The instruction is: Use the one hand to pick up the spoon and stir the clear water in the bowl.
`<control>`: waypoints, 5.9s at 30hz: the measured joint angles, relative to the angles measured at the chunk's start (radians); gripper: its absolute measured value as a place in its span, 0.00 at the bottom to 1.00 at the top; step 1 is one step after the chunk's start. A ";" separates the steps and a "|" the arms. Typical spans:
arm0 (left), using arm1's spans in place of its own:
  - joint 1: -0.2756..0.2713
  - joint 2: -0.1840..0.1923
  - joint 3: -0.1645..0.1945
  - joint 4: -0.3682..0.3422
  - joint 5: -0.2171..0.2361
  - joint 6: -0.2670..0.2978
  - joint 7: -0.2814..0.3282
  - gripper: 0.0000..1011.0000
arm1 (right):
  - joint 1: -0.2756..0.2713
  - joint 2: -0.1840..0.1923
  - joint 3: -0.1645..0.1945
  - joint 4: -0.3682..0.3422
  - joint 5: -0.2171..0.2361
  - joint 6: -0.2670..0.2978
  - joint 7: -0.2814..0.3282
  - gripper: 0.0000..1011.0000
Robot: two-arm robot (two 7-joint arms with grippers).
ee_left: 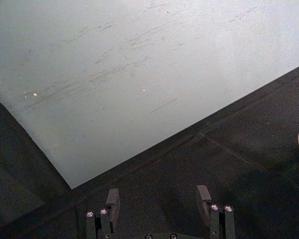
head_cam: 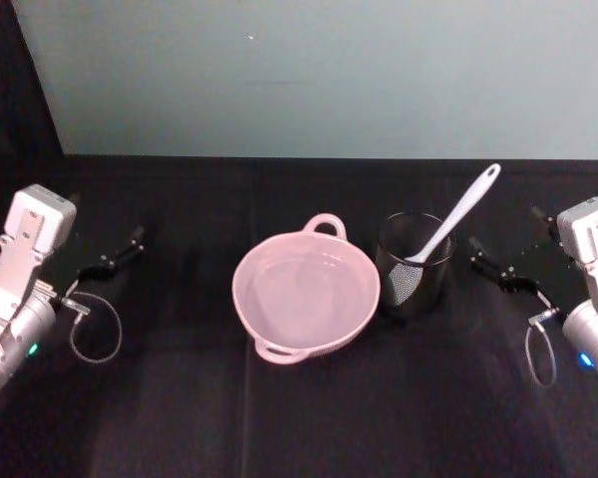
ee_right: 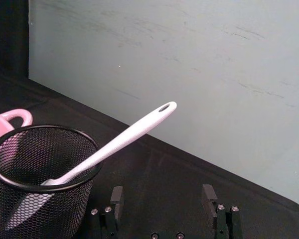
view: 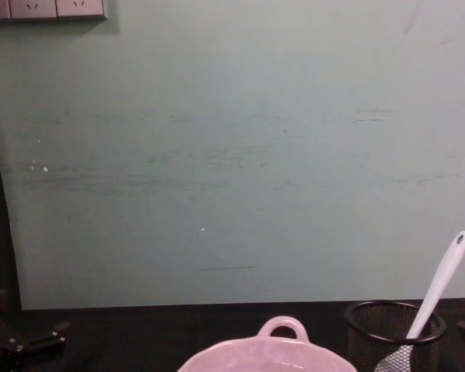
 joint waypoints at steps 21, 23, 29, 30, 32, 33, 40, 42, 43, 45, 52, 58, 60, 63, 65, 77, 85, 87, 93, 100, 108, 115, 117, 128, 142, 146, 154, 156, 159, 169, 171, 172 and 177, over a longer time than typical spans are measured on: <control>0.000 0.000 0.000 0.000 0.000 0.000 0.000 1.00 | 0.000 0.000 0.000 0.000 0.000 0.000 0.000 0.99; 0.000 0.000 0.000 0.000 0.000 0.000 0.000 1.00 | 0.000 0.000 0.000 0.000 0.000 0.000 0.000 0.99; 0.000 0.000 0.000 0.000 0.000 0.000 0.000 1.00 | 0.000 0.000 0.000 0.000 0.000 0.000 0.000 0.99; 0.000 0.000 0.000 0.000 0.000 0.000 0.000 1.00 | 0.000 0.000 0.000 0.000 0.000 0.000 0.000 0.99; 0.000 0.000 0.000 0.000 0.000 0.000 0.000 1.00 | 0.000 0.000 0.000 0.000 0.000 0.000 0.000 0.99; 0.000 0.000 0.000 0.000 0.000 0.000 0.000 1.00 | 0.000 0.000 0.000 0.000 0.000 0.000 0.000 0.99; 0.000 0.000 0.000 0.000 0.000 0.000 0.000 1.00 | 0.000 0.000 0.000 0.000 0.000 0.000 0.000 0.99; 0.000 0.000 0.000 0.000 0.000 0.000 0.000 1.00 | 0.000 0.000 0.000 0.000 0.000 0.000 0.000 0.99; 0.000 0.000 0.000 0.000 0.000 0.000 0.000 1.00 | 0.000 0.000 0.000 0.000 0.000 0.000 0.000 0.99; 0.000 0.000 0.000 0.000 0.000 0.000 0.000 1.00 | 0.000 0.000 0.000 0.000 0.000 0.000 0.000 0.99; 0.000 0.000 0.000 0.000 0.000 0.000 0.000 1.00 | -0.016 -0.012 0.024 -0.004 0.016 -0.011 0.001 0.99; 0.000 0.000 0.000 0.000 0.000 0.000 0.000 1.00 | -0.073 -0.035 0.090 -0.039 0.128 -0.018 0.037 0.99; 0.000 0.000 0.000 0.000 0.000 0.000 0.000 1.00 | -0.099 -0.043 0.118 -0.063 0.188 -0.010 0.064 0.99; 0.000 0.000 0.000 0.000 0.000 0.000 0.000 1.00 | -0.131 -0.056 0.155 -0.092 0.274 0.008 0.105 0.99; 0.000 0.000 0.000 0.000 0.000 0.000 0.000 1.00 | -0.143 -0.064 0.173 -0.103 0.319 0.018 0.130 0.99; 0.000 0.000 0.000 0.000 0.000 0.000 0.000 1.00 | -0.106 -0.155 0.244 -0.035 0.560 0.089 0.321 0.99; 0.000 0.000 0.000 0.000 0.000 0.000 0.000 1.00 | -0.028 -0.219 0.256 0.065 0.648 0.119 0.399 0.99; 0.000 0.000 0.000 0.000 0.000 0.000 0.000 1.00 | -0.013 -0.232 0.257 0.085 0.671 0.122 0.408 0.99; 0.000 0.000 0.000 0.000 0.000 0.000 0.000 1.00 | 0.007 -0.249 0.256 0.111 0.700 0.122 0.416 0.99; 0.000 0.000 0.000 0.000 0.000 0.000 0.000 1.00 | 0.028 -0.262 0.259 0.133 0.731 0.116 0.421 0.99; 0.000 0.000 0.000 0.000 0.000 0.000 0.000 1.00 | 0.043 -0.266 0.256 0.140 0.739 0.110 0.410 0.99; 0.000 0.000 0.000 0.000 0.000 0.000 0.000 1.00 | 0.050 -0.264 0.247 0.145 0.738 0.110 0.398 0.99; 0.000 0.000 0.000 0.000 0.000 0.000 0.000 1.00 | 0.054 -0.264 0.245 0.150 0.737 0.110 0.399 0.99; 0.000 0.000 0.000 0.000 0.000 0.000 0.000 1.00 | 0.072 -0.268 0.240 0.166 0.727 0.105 0.395 0.80; 0.000 0.000 0.000 0.000 0.000 0.000 0.000 1.00 | 0.063 -0.267 0.244 0.146 0.718 0.098 0.392 0.36; 0.000 0.000 0.000 0.000 0.000 0.000 0.000 1.00 | 0.064 -0.268 0.244 0.147 0.716 0.097 0.396 0.24; 0.000 0.000 0.000 0.000 0.000 0.000 0.000 1.00 | 0.057 -0.257 0.240 0.113 0.683 0.081 0.388 0.11; 0.000 0.000 0.000 0.000 0.000 0.000 0.000 1.00 | 0.054 -0.250 0.238 0.094 0.666 0.076 0.383 0.11; 0.000 0.000 0.000 0.000 0.000 0.000 0.000 1.00 | 0.051 -0.233 0.228 0.053 0.625 0.074 0.371 0.11; 0.000 0.000 0.000 0.000 0.000 0.000 0.000 1.00 | 0.109 -0.154 0.168 -0.042 0.480 0.161 0.366 0.11; 0.000 0.000 0.000 0.000 0.000 0.000 0.000 1.00 | 0.131 -0.135 0.151 -0.063 0.449 0.190 0.371 0.11; 0.000 0.000 0.000 0.000 0.000 0.000 0.000 1.00 | 0.138 -0.130 0.147 -0.070 0.440 0.199 0.374 0.11; 0.000 0.000 0.000 0.000 0.000 0.000 0.000 1.00 | 0.182 -0.095 0.122 -0.117 0.400 0.263 0.396 0.11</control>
